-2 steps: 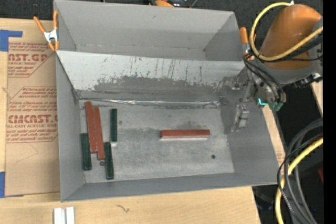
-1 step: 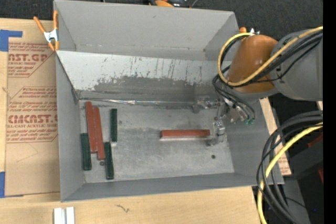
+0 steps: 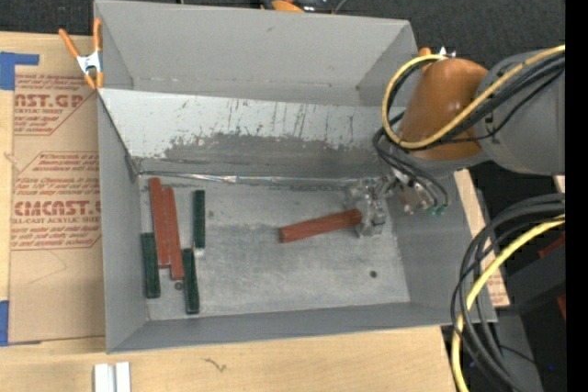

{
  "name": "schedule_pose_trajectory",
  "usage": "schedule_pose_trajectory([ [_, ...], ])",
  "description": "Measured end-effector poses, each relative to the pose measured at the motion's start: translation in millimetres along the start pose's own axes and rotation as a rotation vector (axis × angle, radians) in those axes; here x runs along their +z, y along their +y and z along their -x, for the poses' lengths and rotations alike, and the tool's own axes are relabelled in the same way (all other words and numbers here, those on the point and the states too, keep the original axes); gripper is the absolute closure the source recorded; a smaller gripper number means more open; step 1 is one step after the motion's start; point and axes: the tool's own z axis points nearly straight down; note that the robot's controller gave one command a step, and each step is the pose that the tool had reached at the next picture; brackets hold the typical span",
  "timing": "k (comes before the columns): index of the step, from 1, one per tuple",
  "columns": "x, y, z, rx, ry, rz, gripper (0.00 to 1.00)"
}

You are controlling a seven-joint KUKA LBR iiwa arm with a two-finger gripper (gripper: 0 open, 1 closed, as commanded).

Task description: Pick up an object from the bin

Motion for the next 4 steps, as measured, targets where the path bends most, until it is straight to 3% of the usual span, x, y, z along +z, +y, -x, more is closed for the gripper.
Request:
schedule_pose_trajectory([
  [1, -154, 21, -2.6, -0.010, -0.007, -0.003, 1.00],
  [2, -149, 21, -3.5, -0.009, -0.001, 0.000, 0.00],
  [3, 5, 72, -11.0, -0.083, 0.008, 0.006, 0.00],
  [4, -1, 70, -8.5, -0.081, 0.000, 0.001, 1.00],
])
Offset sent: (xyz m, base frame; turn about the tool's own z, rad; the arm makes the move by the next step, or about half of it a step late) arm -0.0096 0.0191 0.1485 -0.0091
